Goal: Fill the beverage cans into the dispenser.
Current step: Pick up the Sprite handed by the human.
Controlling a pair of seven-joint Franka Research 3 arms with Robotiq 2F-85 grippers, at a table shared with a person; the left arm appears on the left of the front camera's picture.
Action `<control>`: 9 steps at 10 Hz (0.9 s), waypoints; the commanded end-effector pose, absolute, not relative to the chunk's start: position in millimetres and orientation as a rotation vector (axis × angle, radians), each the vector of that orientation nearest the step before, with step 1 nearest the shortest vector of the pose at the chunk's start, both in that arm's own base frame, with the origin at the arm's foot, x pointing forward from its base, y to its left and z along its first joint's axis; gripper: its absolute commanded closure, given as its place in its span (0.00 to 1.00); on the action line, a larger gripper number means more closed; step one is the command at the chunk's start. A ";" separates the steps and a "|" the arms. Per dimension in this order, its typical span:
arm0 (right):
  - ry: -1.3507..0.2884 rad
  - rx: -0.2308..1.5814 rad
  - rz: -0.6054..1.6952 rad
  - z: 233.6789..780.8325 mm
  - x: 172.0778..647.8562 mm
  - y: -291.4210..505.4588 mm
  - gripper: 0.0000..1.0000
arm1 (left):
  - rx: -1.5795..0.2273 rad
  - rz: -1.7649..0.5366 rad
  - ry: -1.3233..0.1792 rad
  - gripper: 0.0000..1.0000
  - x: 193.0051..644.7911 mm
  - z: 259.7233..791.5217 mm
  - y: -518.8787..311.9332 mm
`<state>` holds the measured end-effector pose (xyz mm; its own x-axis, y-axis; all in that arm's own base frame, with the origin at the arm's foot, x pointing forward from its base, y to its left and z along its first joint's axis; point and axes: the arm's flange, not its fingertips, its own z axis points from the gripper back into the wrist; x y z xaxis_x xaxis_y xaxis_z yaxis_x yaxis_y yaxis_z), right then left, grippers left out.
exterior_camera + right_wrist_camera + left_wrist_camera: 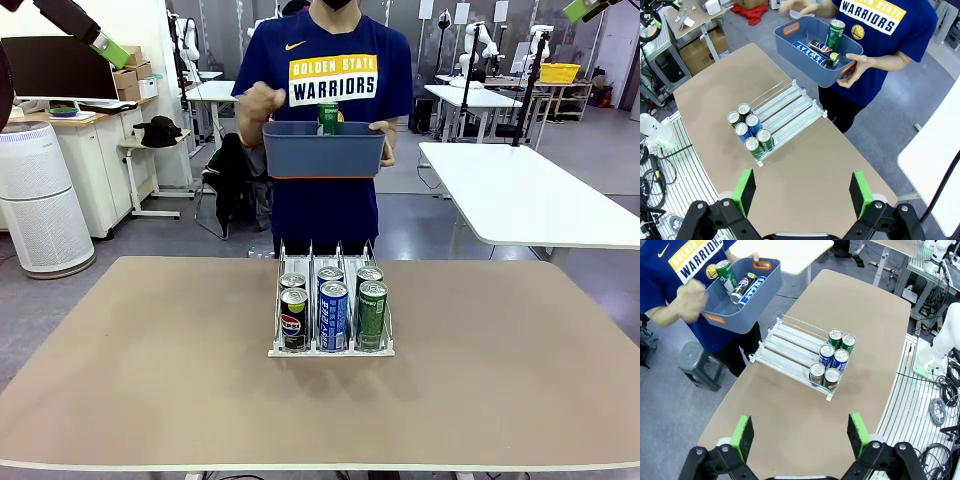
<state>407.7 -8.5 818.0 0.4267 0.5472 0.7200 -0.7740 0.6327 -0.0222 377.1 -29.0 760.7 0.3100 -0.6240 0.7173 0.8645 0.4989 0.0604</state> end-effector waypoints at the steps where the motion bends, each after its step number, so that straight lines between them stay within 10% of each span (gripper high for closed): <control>1: -0.749 0.333 0.846 818.3 405.9 -8.6 0.00 | -0.362 -1.007 -0.744 0.00 376.7 759.8 -29.4; 9: -0.749 0.333 0.846 818.3 405.9 -8.6 0.00 | -0.362 -1.007 -0.744 0.00 376.7 759.8 -29.4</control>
<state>407.7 -8.5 818.0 0.4267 0.5472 0.7200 -0.7740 0.6328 -0.0222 377.1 -29.0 760.7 0.3100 -0.6240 0.7173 0.8645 0.4989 0.0604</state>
